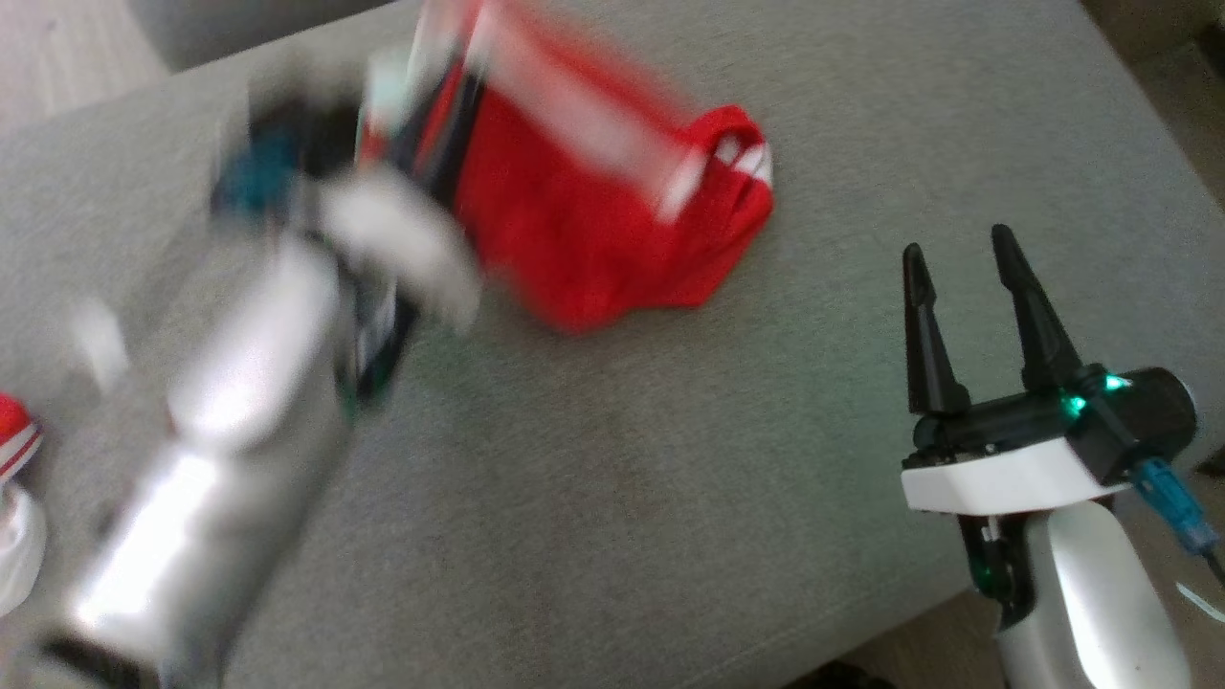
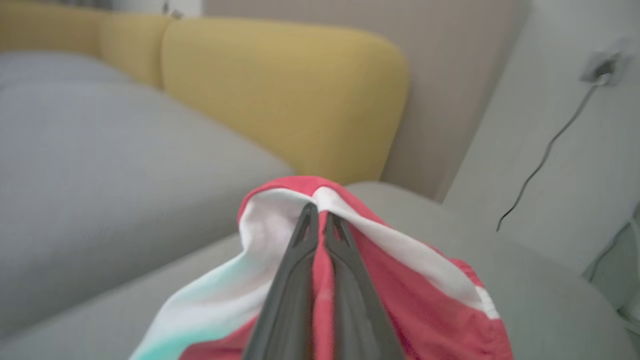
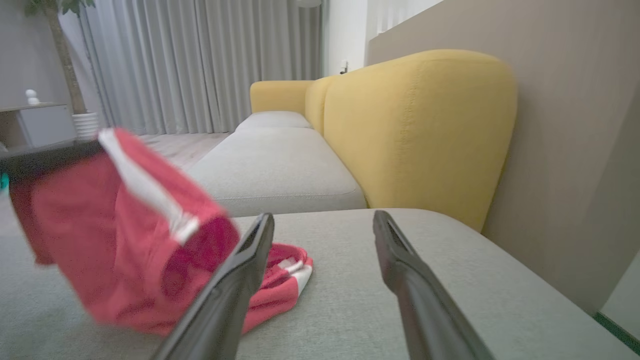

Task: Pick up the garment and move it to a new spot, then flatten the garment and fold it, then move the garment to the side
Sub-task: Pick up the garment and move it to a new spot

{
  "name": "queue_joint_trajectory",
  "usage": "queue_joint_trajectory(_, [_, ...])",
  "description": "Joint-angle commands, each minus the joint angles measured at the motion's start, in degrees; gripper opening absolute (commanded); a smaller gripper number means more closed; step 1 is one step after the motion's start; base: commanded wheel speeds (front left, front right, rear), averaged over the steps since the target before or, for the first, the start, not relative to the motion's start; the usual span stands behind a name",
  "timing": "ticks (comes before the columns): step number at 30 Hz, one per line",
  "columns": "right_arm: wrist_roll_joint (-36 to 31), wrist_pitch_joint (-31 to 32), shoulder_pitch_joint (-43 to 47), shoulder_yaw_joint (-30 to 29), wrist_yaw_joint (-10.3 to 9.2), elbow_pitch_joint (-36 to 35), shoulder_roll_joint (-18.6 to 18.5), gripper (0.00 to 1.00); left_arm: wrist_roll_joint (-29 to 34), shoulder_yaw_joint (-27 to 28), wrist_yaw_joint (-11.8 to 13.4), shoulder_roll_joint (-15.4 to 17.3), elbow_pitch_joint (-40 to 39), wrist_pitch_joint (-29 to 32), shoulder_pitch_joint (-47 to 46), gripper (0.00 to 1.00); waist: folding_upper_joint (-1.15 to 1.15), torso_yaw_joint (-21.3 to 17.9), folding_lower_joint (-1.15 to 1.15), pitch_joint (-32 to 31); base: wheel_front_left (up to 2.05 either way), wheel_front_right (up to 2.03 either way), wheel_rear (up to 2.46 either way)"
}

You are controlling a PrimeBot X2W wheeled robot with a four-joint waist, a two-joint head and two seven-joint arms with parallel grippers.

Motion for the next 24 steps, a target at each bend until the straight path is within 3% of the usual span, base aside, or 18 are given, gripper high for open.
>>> queue_joint_trajectory(1, [0.3, 0.0, -0.6, 1.6, 0.39, -1.4, 0.0, 1.0, -0.2, 2.1, 0.9, 1.1, -0.5, -3.2, 0.7, 1.0, 0.0, 1.4, -0.02, 0.9, 0.0, 0.0, 0.0])
queue_joint_trajectory(5, [0.0, 0.0, 0.4, 1.6, 0.39, 0.6, 0.0, 1.0, 0.6, 5.0, 5.1, -1.8, 3.0, -8.7, 10.9, 1.0, 0.0, 4.7, -0.02, 0.2, 0.0, 0.0, 0.0])
queue_joint_trajectory(10, [-0.8, 0.0, 2.4, 0.5, 0.39, 3.4, 0.0, 1.0, 11.5, 22.0, 12.9, -7.6, -11.0, -8.9, 27.2, 1.0, 0.0, 10.4, -0.02, -3.6, 0.0, 0.0, 0.0])
queue_joint_trajectory(13, [-1.7, 0.0, 4.2, -0.1, 0.39, 4.8, 0.0, 1.0, 17.8, 29.6, 13.9, -10.6, -18.4, -8.9, 38.2, 1.0, 0.0, 13.7, -0.02, -7.1, 0.0, 0.0, 0.0])
queue_joint_trajectory(16, [-1.8, 0.0, 6.3, -1.0, 0.39, 5.6, 0.0, 1.0, 21.8, 33.7, 13.4, -11.9, -23.7, -8.9, 46.8, 1.0, 0.0, 16.9, -0.02, -11.0, 0.0, 0.0, 0.0])
queue_joint_trajectory(19, [-2.3, 0.0, 8.9, -0.8, 0.39, 6.1, 0.0, 1.0, 23.6, 34.3, 13.5, -12.1, -27.3, -8.9, 53.1, 1.0, 0.0, 19.2, -0.02, -14.4, 0.0, 0.0, 0.0])
queue_joint_trajectory(24, [-3.0, 0.0, 11.1, -0.9, 0.39, 5.8, 0.0, 1.0, 25.4, 33.3, 16.5, -12.1, -31.6, -8.9, 58.0, 1.0, 0.0, 21.3, -0.02, -16.8, 0.0, 0.0, 0.0])
